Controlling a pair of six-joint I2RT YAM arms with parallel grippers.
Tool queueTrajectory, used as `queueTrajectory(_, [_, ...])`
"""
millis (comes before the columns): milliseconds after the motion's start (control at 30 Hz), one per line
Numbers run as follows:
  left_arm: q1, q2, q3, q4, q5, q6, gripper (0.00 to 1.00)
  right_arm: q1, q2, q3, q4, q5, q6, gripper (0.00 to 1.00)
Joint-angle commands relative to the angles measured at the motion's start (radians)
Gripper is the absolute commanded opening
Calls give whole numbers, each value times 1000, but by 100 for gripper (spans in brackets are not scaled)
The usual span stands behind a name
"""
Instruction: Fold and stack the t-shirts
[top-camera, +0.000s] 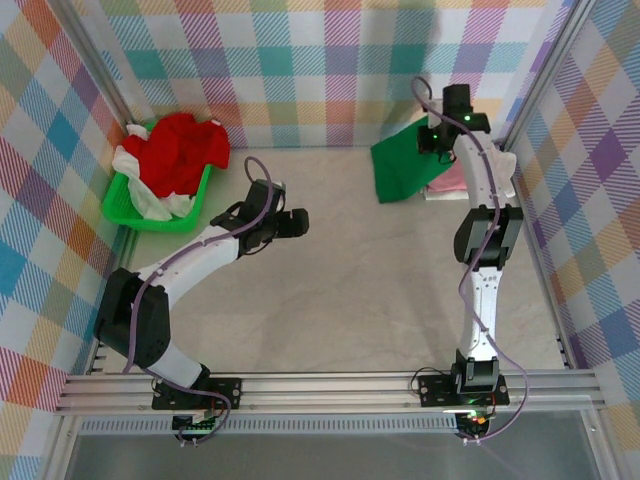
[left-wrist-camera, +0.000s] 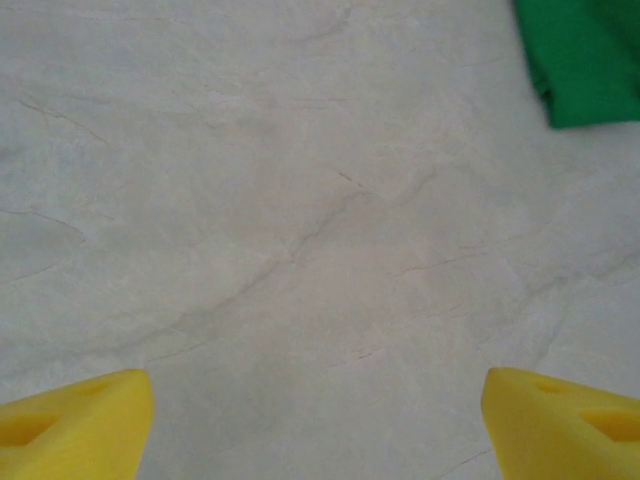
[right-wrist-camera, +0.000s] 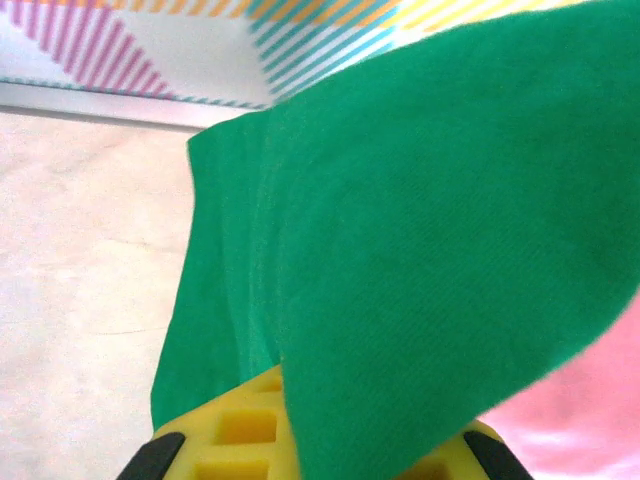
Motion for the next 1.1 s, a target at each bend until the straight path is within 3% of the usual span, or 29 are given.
queueTrajectory(0, [-7,2,-28,-24,-18,24,85,-39,59,106,-90,2,-173,0])
queueTrajectory(200, [-8,3,-22,-73,-41,47,85,-98,75,131,-1,-23,-250,0])
queueTrajectory(567, [-7,-32,-21,-75,-101,66,86,-178,88,138,81,36,-225,0])
queueTrajectory(767, [-7,-38,17,-99,-149,73,86,-198,160,134,160,156,-235,3])
queueTrajectory(933, [-7,-79,3,-104,-201,69,91,-213,176,153,216,173,-203,35])
queueTrajectory(1000, [-6,-96,-4,-108,-228,73,91,-213,171,168,230,243,-202,33])
queueTrajectory(1067, [-6,-114,-13,-112,-254,75,94,-214,157,183,236,313,-192,61])
